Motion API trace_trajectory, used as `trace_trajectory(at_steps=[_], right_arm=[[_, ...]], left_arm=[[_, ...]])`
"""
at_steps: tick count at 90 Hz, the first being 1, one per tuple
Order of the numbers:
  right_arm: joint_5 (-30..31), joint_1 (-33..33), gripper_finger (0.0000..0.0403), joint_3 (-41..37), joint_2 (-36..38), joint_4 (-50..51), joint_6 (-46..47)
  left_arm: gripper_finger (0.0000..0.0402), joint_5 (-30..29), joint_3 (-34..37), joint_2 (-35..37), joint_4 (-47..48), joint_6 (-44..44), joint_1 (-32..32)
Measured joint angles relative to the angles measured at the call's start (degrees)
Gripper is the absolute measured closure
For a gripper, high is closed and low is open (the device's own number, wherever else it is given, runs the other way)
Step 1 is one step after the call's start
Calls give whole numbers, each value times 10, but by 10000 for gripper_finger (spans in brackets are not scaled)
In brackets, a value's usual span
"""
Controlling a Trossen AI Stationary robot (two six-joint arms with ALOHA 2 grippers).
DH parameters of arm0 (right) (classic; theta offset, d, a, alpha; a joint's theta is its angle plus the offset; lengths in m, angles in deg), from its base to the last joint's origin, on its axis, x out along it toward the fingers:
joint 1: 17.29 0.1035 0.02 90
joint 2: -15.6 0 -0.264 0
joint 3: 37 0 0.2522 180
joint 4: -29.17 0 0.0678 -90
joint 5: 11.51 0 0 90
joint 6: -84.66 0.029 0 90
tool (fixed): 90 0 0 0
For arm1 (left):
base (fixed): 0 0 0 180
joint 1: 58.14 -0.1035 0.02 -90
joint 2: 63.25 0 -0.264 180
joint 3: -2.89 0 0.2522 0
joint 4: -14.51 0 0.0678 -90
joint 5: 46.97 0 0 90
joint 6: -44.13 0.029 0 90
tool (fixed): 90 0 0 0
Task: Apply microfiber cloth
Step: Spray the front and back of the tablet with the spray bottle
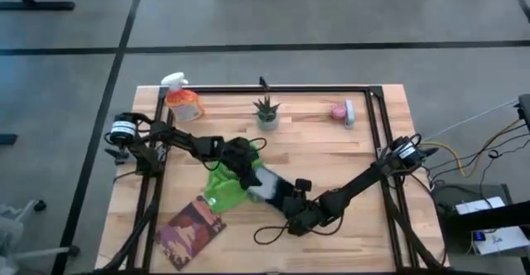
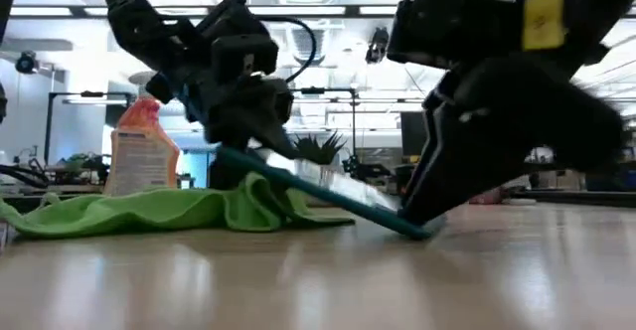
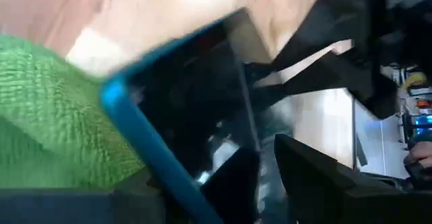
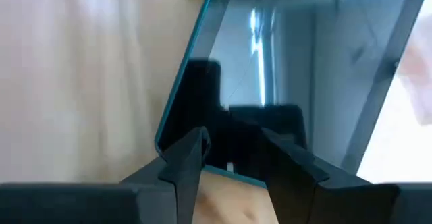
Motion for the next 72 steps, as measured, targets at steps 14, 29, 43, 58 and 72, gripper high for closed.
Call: trace_trajectory(at_steps=[14, 29, 43, 58, 72], right_arm=[[3, -4, 287, -1, 0, 0, 4], [16, -6, 290, -2, 0, 0, 3], [16, -6, 280, -2, 0, 0, -7], [17, -6, 269, -3, 1, 11, -31], [11, -5, 260, 4, 6, 25, -62]], left_arm=[[223, 41, -11, 1, 1, 2, -4], [230, 62, -15, 11, 0, 4, -3], [250, 62, -15, 13, 2, 8, -4], [285, 62, -15, 13, 2, 22, -4], [333, 60, -15, 13, 8, 42, -5]])
